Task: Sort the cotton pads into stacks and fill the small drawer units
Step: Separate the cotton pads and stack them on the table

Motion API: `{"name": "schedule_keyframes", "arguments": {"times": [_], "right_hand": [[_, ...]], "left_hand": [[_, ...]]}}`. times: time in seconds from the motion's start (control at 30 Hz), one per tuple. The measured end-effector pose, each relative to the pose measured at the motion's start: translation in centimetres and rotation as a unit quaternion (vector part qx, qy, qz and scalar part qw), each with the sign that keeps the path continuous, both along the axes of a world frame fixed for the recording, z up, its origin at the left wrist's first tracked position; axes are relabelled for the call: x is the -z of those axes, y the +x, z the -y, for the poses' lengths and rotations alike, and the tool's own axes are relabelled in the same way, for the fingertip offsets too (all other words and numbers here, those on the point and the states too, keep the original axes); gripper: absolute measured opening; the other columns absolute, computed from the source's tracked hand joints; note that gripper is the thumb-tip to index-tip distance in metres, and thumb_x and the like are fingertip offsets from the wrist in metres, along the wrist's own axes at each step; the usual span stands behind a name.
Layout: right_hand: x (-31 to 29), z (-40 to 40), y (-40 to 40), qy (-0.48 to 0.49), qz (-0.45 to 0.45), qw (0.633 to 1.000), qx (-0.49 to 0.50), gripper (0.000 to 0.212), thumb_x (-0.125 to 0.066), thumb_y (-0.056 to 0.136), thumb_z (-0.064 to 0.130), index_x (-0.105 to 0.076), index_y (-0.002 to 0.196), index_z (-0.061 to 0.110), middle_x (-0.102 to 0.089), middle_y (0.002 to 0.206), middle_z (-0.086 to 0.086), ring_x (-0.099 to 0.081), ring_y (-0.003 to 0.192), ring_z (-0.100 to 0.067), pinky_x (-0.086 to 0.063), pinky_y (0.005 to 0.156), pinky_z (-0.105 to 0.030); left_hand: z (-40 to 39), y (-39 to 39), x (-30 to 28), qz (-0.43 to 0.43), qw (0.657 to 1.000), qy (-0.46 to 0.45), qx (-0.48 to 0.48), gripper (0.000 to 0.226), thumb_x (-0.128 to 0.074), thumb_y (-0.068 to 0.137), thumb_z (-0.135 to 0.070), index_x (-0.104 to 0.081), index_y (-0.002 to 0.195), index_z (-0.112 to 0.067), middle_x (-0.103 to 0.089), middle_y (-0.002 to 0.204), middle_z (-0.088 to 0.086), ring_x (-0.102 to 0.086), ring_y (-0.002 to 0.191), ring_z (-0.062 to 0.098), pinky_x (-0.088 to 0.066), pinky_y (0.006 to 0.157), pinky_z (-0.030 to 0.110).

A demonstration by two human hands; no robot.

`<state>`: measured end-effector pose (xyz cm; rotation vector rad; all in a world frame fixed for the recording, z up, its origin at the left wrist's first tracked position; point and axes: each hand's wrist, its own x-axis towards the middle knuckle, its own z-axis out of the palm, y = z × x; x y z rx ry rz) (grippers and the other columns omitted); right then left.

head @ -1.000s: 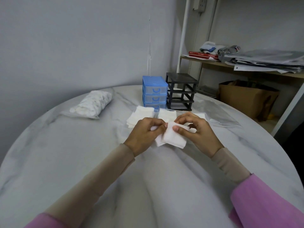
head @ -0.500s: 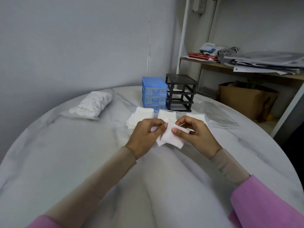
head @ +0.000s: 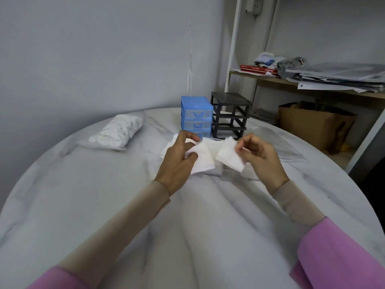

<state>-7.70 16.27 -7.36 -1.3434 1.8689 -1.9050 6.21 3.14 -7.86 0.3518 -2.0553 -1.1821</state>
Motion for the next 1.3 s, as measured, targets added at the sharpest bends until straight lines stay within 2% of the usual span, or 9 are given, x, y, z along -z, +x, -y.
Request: {"name": "schedule_keyframes", "arguments": {"times": [0.2,0.37,0.47,0.6,0.77,0.83,1.03,1.17,1.3], "right_hand": [[-0.5,0.4,-2.2,0.049,0.029,0.996,0.07,0.026,-0.045,0.09,-0.007,-0.065,0.087,0.009,-0.06,0.095,0.005,-0.052,0.082,-0.002,-0.043,0.073,-0.018],[-2.8,2.3,-3.6,0.117,0.008,0.992,0.05,0.026,-0.042,0.09,-0.01,-0.064,0.102,-0.001,-0.057,0.096,0.003,-0.051,0.079,0.001,-0.043,0.068,-0.007],[-3.7,4.7,-4.3,0.174,-0.012,0.984,0.018,0.029,-0.041,0.09,-0.011,-0.064,0.104,0.0,-0.057,0.104,-0.004,-0.05,0.082,-0.003,-0.043,0.075,-0.015],[-3.9,7.6,-5.2,0.218,-0.02,0.976,0.006,0.03,-0.041,0.089,-0.013,-0.064,0.098,0.005,-0.06,0.108,-0.011,-0.052,0.094,-0.015,-0.047,0.089,-0.039],[-3.0,8.9,-6.4,0.258,-0.029,0.966,-0.013,0.029,-0.044,0.089,-0.011,-0.065,0.098,0.005,-0.06,0.095,0.0,-0.052,0.08,-0.003,-0.042,0.065,-0.007],[-2.7,8.9,-6.8,0.256,-0.02,0.966,-0.017,0.028,-0.045,0.089,-0.011,-0.066,0.1,0.003,-0.059,0.093,0.001,-0.051,0.078,-0.001,-0.04,0.06,-0.001],[-2.4,9.0,-7.3,0.237,-0.006,0.971,-0.035,0.027,-0.045,0.088,-0.011,-0.065,0.102,0.001,-0.059,0.091,0.004,-0.052,0.079,-0.001,-0.04,0.061,0.002],[-2.0,9.2,-7.4,0.252,-0.026,0.965,-0.066,0.027,-0.047,0.086,-0.014,-0.065,0.103,-0.002,-0.061,0.094,-0.005,-0.055,0.078,-0.003,-0.043,0.064,-0.003],[-1.1,9.0,-7.8,0.269,-0.081,0.957,-0.072,0.027,-0.057,0.083,-0.008,-0.064,0.085,0.018,-0.064,0.085,0.004,-0.058,0.08,-0.005,-0.046,0.076,-0.014]], "left_hand": [[0.7,-1.2,-0.2,0.044,0.999,-0.013,-0.003,0.018,-0.043,0.092,0.0,-0.052,0.099,-0.014,-0.059,0.106,0.0,-0.053,0.093,0.013,-0.036,0.066,0.003],[1.9,-1.4,-0.6,0.073,0.995,-0.069,-0.022,0.016,-0.045,0.093,-0.002,-0.053,0.094,-0.016,-0.059,0.099,0.0,-0.05,0.085,0.012,-0.034,0.063,0.002],[3.1,-1.1,-0.6,0.074,0.995,-0.054,-0.045,0.015,-0.048,0.091,-0.003,-0.053,0.089,-0.016,-0.059,0.088,0.002,-0.049,0.074,0.016,-0.035,0.057,0.009],[4.5,-1.0,-0.9,0.087,0.996,-0.012,-0.035,0.007,-0.058,0.089,-0.008,-0.059,0.086,-0.015,-0.063,0.092,-0.002,-0.057,0.085,0.012,-0.039,0.066,0.006],[5.7,-1.3,-1.7,0.089,0.995,0.034,-0.008,0.009,-0.069,0.082,-0.012,-0.066,0.076,-0.019,-0.068,0.079,-0.008,-0.06,0.072,0.002,-0.04,0.063,0.007],[6.0,-1.7,-2.2,0.08,0.995,0.058,-0.007,0.003,-0.071,0.079,-0.013,-0.07,0.079,-0.015,-0.068,0.076,-0.01,-0.06,0.067,-0.003,-0.041,0.063,0.006],[5.9,-2.9,-3.1,0.054,0.992,0.113,0.032,0.009,-0.073,0.076,-0.005,-0.072,0.074,-0.013,-0.069,0.065,-0.011,-0.061,0.064,-0.006,-0.043,0.063,0.005],[5.4,-3.9,-3.3,0.061,0.986,0.127,0.086,0.019,-0.071,0.074,0.002,-0.072,0.089,-0.01,-0.07,0.074,-0.006,-0.064,0.074,-0.001,-0.047,0.071,0.007],[4.9,-5.2,-3.1,0.08,0.982,0.117,0.122,0.023,-0.071,0.073,0.005,-0.072,0.091,-0.01,-0.071,0.075,-0.006,-0.065,0.079,0.004,-0.049,0.078,0.01]]}}
